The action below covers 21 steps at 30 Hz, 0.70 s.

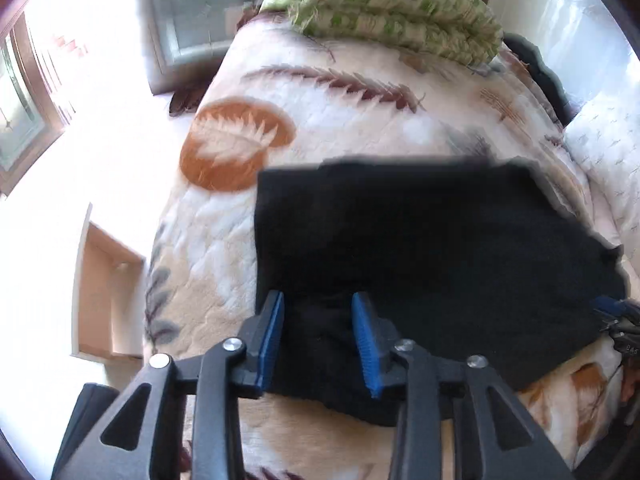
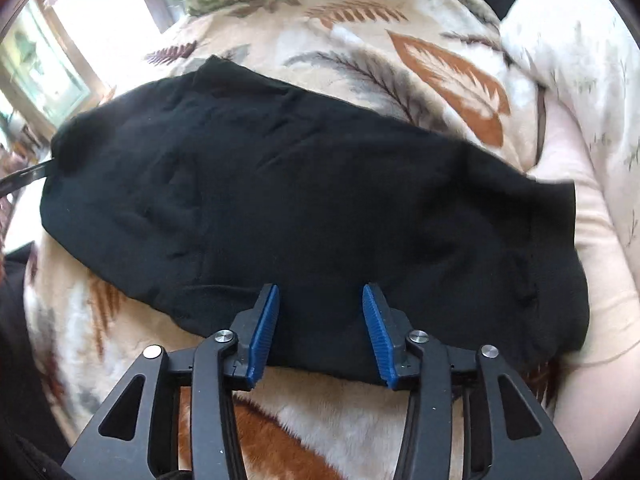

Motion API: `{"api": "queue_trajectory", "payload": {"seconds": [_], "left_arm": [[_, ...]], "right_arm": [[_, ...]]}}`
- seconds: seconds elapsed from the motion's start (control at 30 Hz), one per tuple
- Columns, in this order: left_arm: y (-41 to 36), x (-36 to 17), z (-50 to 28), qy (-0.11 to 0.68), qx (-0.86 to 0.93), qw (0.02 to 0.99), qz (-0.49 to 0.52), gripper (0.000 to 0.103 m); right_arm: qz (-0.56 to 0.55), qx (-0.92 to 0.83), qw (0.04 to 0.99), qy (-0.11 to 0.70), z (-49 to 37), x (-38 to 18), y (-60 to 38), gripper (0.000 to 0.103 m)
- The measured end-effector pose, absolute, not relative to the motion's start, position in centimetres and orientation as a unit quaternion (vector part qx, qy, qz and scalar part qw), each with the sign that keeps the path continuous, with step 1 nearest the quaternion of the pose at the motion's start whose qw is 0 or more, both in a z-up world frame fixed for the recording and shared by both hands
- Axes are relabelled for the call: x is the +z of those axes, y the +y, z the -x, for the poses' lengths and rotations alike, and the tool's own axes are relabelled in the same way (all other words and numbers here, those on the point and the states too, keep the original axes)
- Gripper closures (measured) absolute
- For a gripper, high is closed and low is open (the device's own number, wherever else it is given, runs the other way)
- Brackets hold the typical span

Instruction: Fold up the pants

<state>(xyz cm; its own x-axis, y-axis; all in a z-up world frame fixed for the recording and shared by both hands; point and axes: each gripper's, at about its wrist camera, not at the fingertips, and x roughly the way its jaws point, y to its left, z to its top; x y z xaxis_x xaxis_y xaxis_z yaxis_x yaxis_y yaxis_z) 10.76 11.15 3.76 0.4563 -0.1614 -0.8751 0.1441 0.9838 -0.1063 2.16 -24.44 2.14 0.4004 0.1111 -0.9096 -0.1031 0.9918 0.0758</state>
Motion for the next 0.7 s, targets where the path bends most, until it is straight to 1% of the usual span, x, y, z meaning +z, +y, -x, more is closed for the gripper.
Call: {"api": "queue_trajectory", "payload": {"seconds": [0.07,0.13,0.2,0.27,0.37,0.43,0.47,0.5,0.57,0.67,0.7], "left_arm": [[12.0,4.9,-10.5,0.500,-0.109,0.858,0.049,0.063],[13.4,5.9,-10.3,0.480,-0.137,0.859,0.109,0.058],[14.8,6.3,-10.2,0.469,-0.125,0.864,0.135,0.027],[15.8,5.8,-10.5,0.474,-0.100,0.864,0.136,0.018],[16.6,3.6,-11.7,0.516,-0.095,0.836,0.158,0.018],[16.3,2.3,-12.2,0.539,-0.101,0.820,0.165,0.022],[15.9,2.3,-12.4,0.538,-0.096,0.824,0.152,0.024],[15.2,2.5,-12.3,0.533,-0.098,0.830,0.135,0.037],[14.0,2.8,-12.5,0.532,-0.119,0.829,0.126,0.059],[13.1,3.2,-12.1,0.521,-0.110,0.841,0.096,0.065],[13.2,3.3,-12.1,0.518,-0.107,0.843,0.099,0.072]], "right_arm": [[-0.015,0.064,0.838,0.542,-2.1,2.4,-24.5,0.051],[-0.041,0.071,0.840,0.537,-1.9,2.5,-25.0,0.050],[-0.059,0.073,0.841,0.532,-1.5,2.8,-25.6,0.050],[-0.069,0.078,0.846,0.523,-1.5,3.3,-25.7,0.050],[-0.083,0.092,0.855,0.504,-1.0,4.5,-25.4,0.049],[-0.117,0.111,0.851,0.499,-0.5,5.0,-25.2,0.045],[-0.143,0.125,0.845,0.499,-0.2,5.1,-25.0,0.045],[-0.159,0.133,0.840,0.501,0.2,4.9,-24.7,0.044],[-0.181,0.143,0.828,0.511,0.8,4.4,-24.1,0.044],[-0.197,0.142,0.813,0.530,1.0,3.4,-23.4,0.043],[-0.208,0.137,0.809,0.533,0.9,3.0,-23.3,0.040]]}}
